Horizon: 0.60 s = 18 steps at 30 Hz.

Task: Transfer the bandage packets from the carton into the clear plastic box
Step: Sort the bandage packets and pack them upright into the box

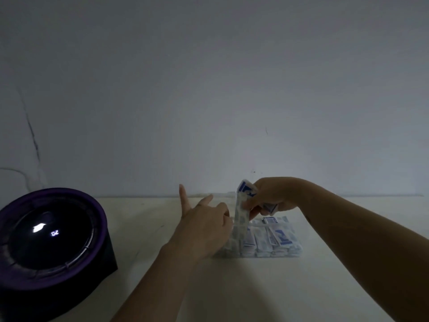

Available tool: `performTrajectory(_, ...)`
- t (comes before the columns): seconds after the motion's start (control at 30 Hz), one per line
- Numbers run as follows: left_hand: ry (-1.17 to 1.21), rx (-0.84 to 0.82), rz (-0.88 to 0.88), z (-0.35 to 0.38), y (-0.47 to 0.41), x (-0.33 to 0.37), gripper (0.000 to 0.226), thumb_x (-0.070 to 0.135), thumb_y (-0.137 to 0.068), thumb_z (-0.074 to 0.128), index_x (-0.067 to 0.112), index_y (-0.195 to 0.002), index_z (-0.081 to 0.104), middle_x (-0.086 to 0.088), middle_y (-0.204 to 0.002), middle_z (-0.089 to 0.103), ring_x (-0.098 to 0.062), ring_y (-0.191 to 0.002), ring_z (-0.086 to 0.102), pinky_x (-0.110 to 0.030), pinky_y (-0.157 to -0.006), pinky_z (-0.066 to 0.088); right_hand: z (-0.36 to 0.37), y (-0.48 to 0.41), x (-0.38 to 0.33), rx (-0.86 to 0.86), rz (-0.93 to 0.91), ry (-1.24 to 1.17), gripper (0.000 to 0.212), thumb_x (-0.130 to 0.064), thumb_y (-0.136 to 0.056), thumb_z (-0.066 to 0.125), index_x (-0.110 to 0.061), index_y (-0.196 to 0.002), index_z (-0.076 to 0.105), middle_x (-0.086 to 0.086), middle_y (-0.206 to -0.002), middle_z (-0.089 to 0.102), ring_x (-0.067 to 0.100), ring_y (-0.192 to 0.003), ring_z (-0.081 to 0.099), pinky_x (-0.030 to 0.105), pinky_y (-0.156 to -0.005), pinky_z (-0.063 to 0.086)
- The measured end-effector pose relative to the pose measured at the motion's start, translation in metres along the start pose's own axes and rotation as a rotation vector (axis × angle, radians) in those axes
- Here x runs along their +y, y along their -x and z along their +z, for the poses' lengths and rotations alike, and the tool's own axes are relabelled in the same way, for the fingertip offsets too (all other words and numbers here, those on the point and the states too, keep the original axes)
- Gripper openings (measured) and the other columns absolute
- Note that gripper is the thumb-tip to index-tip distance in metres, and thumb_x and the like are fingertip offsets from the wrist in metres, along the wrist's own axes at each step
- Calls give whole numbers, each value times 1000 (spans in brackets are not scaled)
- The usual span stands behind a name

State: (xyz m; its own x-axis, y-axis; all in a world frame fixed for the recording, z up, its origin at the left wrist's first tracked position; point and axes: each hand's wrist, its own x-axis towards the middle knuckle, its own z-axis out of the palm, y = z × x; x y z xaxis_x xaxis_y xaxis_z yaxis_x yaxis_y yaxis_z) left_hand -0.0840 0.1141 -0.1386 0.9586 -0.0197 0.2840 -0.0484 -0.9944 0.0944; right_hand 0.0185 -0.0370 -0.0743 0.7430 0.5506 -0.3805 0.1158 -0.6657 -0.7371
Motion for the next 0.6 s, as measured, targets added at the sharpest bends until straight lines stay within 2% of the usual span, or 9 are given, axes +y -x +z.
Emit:
performTrajectory(0.1,-88,21,6,1,-1,-2,47,31,-97,11,28,-113,55,9,-115,65,-9,-144,16,-63,-99,-29,6,-13,2,-35,22,12,3,-3,-89,59,-2,-87,61,8,-73,68,7,-49,61,17,-47,44)
performTrajectory(0.23,-118,13,-17,2,-2,-1,48,32,-97,10,26,-114,55,7,-119,64,-10,-145,15,-64,-98,-32,15,-30,2,-5,46,120,6,-7,-85,66,-3,-88,63,9,-77,65,14,-63,61,20,-52,47)
performTrajectory(0.3,-118,6,-22,2,-2,0,46,31,-98,11,26,-114,54,7,-118,64,-10,-145,15,-65,-99,-29,20,-36,2,37,52,264,11,-12,-83,69,-3,-85,62,11,-75,62,16,-60,56,21,-54,46)
performTrajectory(0.43,-123,-5,-32,2,-2,1,47,31,-97,11,26,-117,53,6,-117,64,-10,-145,15,-64,-98,-31,33,-42,1,163,-5,564,21,-17,-80,67,-8,-65,55,3,-58,55,12,-46,47,17,-50,41)
performTrajectory(0.53,-136,-9,-38,4,-4,0,48,33,-97,10,26,-119,52,6,-119,64,-10,-145,15,-64,-98,-30,38,-45,2,209,-43,584,25,-17,-79,67,-10,-60,52,1,-54,53,9,-43,46,15,-48,39)
performTrajectory(0.6,-140,-11,-37,4,-4,-1,48,33,-98,10,26,-120,52,7,-121,63,-11,-145,15,-64,-98,-30,37,-47,4,222,-71,502,22,-17,-78,70,-8,-64,56,2,-56,56,8,-43,49,14,-48,41)
